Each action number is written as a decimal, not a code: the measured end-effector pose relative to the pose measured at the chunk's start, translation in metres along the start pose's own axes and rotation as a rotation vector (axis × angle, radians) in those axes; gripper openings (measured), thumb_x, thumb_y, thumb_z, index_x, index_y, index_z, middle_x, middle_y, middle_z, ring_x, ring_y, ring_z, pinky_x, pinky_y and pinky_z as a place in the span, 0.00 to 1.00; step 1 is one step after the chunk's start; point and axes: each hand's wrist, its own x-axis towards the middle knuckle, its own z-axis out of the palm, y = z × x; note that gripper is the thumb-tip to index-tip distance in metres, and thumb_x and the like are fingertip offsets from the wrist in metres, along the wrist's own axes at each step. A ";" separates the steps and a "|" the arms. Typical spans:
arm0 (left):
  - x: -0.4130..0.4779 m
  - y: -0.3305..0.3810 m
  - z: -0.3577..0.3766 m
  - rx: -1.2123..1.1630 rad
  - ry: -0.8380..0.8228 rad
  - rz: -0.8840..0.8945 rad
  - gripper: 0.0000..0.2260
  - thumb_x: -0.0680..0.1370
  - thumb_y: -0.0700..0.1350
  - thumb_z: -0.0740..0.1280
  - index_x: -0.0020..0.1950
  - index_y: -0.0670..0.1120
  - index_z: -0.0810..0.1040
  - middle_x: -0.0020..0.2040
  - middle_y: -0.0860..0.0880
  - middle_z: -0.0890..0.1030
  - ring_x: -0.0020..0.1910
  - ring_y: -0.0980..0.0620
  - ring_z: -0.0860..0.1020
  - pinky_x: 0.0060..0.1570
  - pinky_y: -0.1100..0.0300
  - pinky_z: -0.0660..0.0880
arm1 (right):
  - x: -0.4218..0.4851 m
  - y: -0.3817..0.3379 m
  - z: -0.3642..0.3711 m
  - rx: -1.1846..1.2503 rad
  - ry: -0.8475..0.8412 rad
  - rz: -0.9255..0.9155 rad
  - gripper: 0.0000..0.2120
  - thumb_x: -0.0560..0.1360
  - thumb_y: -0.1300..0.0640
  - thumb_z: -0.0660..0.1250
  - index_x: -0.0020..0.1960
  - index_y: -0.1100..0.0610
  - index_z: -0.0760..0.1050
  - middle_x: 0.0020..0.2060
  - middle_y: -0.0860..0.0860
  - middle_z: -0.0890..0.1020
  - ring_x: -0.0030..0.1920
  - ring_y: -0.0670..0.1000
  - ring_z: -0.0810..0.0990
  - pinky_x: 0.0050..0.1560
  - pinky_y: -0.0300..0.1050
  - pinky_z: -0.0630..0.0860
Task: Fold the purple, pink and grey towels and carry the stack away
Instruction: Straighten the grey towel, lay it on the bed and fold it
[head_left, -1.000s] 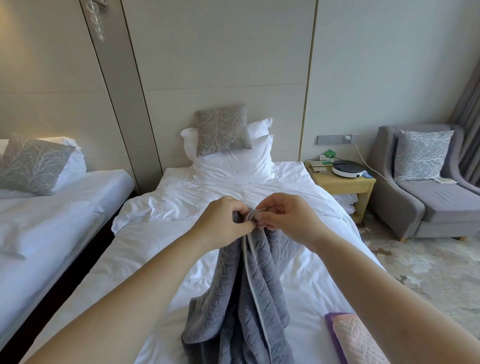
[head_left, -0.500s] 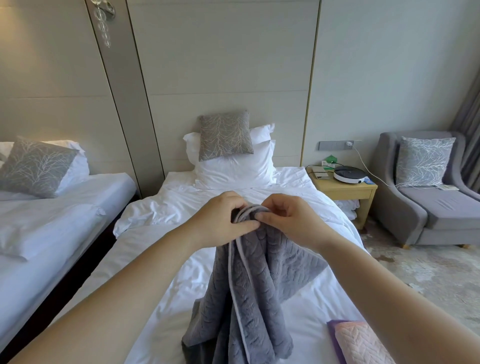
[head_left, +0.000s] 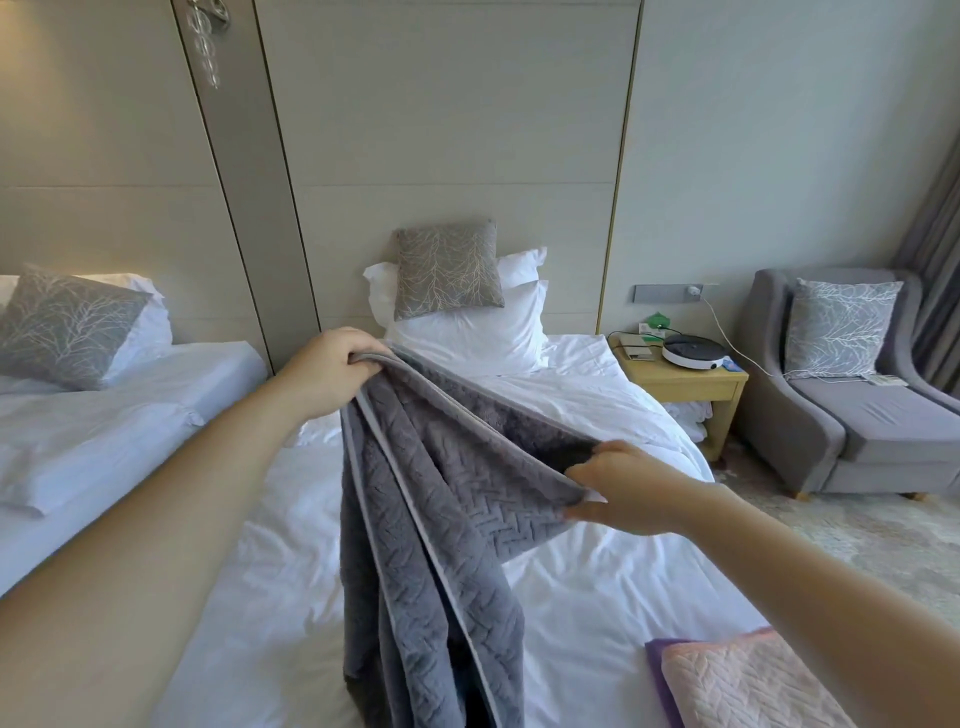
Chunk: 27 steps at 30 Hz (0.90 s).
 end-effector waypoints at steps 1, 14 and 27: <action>0.000 -0.004 -0.002 0.008 -0.004 -0.018 0.10 0.78 0.34 0.63 0.53 0.41 0.82 0.52 0.46 0.79 0.51 0.51 0.74 0.46 0.64 0.64 | 0.000 0.003 -0.004 -0.066 0.053 -0.021 0.15 0.76 0.39 0.59 0.46 0.51 0.72 0.40 0.45 0.76 0.50 0.51 0.74 0.54 0.39 0.55; 0.010 -0.017 -0.036 -0.038 0.088 -0.089 0.05 0.75 0.36 0.70 0.48 0.44 0.83 0.47 0.49 0.80 0.47 0.52 0.76 0.47 0.64 0.68 | 0.004 0.052 -0.090 -0.248 0.306 0.040 0.14 0.71 0.34 0.61 0.45 0.44 0.73 0.44 0.38 0.72 0.54 0.48 0.69 0.54 0.45 0.57; 0.025 0.022 -0.076 -0.072 0.187 -0.093 0.07 0.77 0.38 0.67 0.51 0.47 0.83 0.47 0.49 0.81 0.47 0.52 0.76 0.48 0.62 0.65 | 0.006 0.062 -0.170 -0.124 0.563 0.186 0.14 0.73 0.43 0.67 0.49 0.53 0.79 0.49 0.49 0.75 0.54 0.53 0.70 0.53 0.49 0.64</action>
